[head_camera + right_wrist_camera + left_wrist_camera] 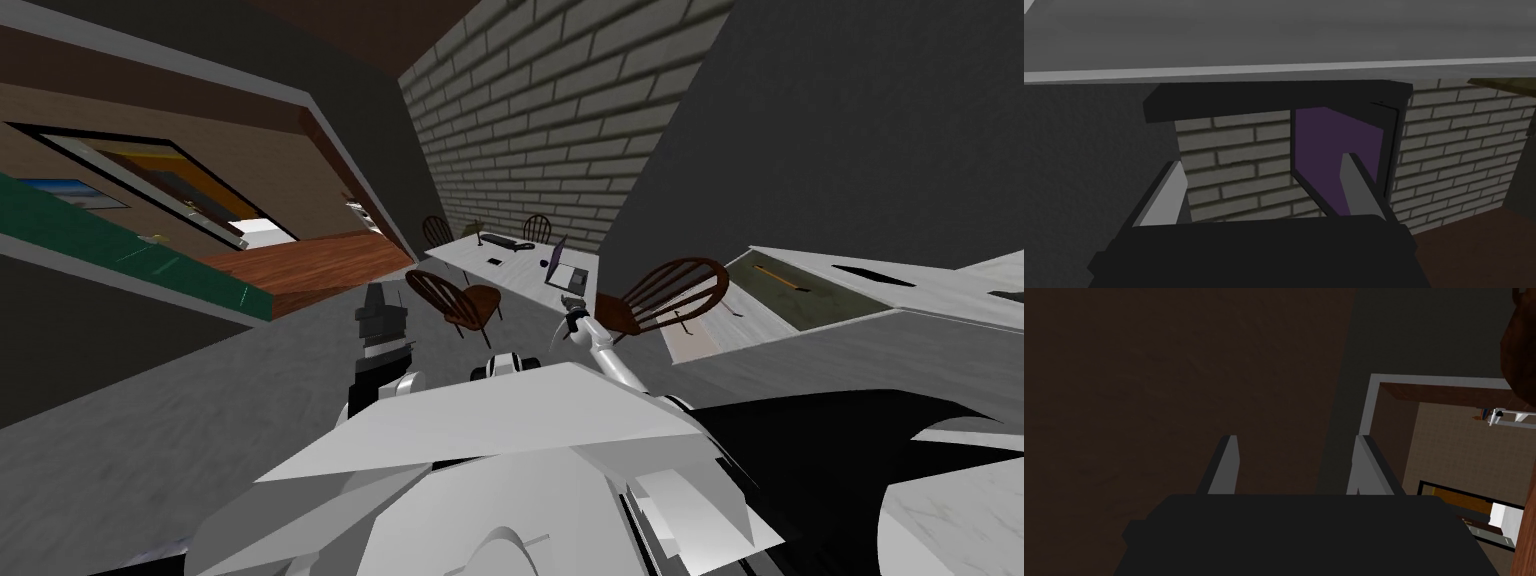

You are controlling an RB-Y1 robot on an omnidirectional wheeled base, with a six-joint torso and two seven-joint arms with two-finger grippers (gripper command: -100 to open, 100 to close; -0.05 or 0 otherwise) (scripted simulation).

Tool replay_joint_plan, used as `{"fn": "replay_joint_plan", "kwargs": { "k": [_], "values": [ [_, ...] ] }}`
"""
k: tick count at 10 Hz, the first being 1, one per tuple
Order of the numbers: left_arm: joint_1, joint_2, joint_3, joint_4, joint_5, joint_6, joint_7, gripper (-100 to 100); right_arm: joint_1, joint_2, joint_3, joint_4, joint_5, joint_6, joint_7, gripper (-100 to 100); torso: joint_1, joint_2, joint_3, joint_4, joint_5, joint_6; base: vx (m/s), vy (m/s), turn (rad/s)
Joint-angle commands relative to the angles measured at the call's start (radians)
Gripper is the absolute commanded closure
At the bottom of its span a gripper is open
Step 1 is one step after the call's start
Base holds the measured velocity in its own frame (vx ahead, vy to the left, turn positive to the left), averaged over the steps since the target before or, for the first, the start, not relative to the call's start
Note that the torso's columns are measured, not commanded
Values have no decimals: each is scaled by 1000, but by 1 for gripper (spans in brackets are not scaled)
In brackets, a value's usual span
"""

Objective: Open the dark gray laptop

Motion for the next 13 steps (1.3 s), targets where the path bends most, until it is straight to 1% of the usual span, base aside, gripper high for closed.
{"fn": "replay_joint_plan", "kwargs": {
  "k": [1,2,3,4,5,6,7,8,9,10,11,13],
  "values": [
    [0,0,0,0,0,0,0,0,-29,-5,-5,59,59,32,3,-100,1,-1,0,0,0,-1,25,50,71],
    [0,0,0,0,0,0,0,0,-57,-15,-3,95,89,70,9,-100,2,-2,-1,0,0,0,38,61,107],
    [0,0,0,0,0,0,0,0,-57,-15,-3,107,101,70,9,-100,3,-3,-2,-1,1,-1,40,52,64],
    [0,0,0,0,0,0,0,0,-84,-26,-2,145,141,108,15,-100,3,-3,-2,-1,1,0,47,70,121],
    [0,0,0,0,0,0,0,0,-84,-26,-2,154,141,108,15,-100,4,-3,-2,-1,1,-1,36,61,67],
    [0,0,0,0,0,0,0,0,-111,-36,1,189,178,144,21,-100,3,-2,-1,-1,1,0,53,76,106],
    [0,0,0,0,0,0,0,0,-111,-36,1,200,179,144,21,-100,4,-3,-1,-1,1,-1,38,64,68],
    [0,0,0,0,0,0,0,0,-137,-47,3,235,215,178,26,-100,2,-2,-1,0,1,0,32,66,105],
    [0,0,0,0,0,0,0,0,-137,-47,3,245,215,178,26,-100,3,-2,-1,0,1,-1,32,50,60],
    [0,0,0,0,0,0,0,0,-162,-57,5,283,249,211,31,-100,2,-2,-1,0,0,0,37,52,121],
    [0,0,0,0,0,0,0,0,-162,-57,5,288,249,211,31,-100,2,-2,-1,0,1,-1,36,48,77],
    [0,0,0,0,0,0,0,0,-208,-76,11,354,309,272,40,-100,3,-3,-2,-1,1,-1,48,67,132]
  ]
}}
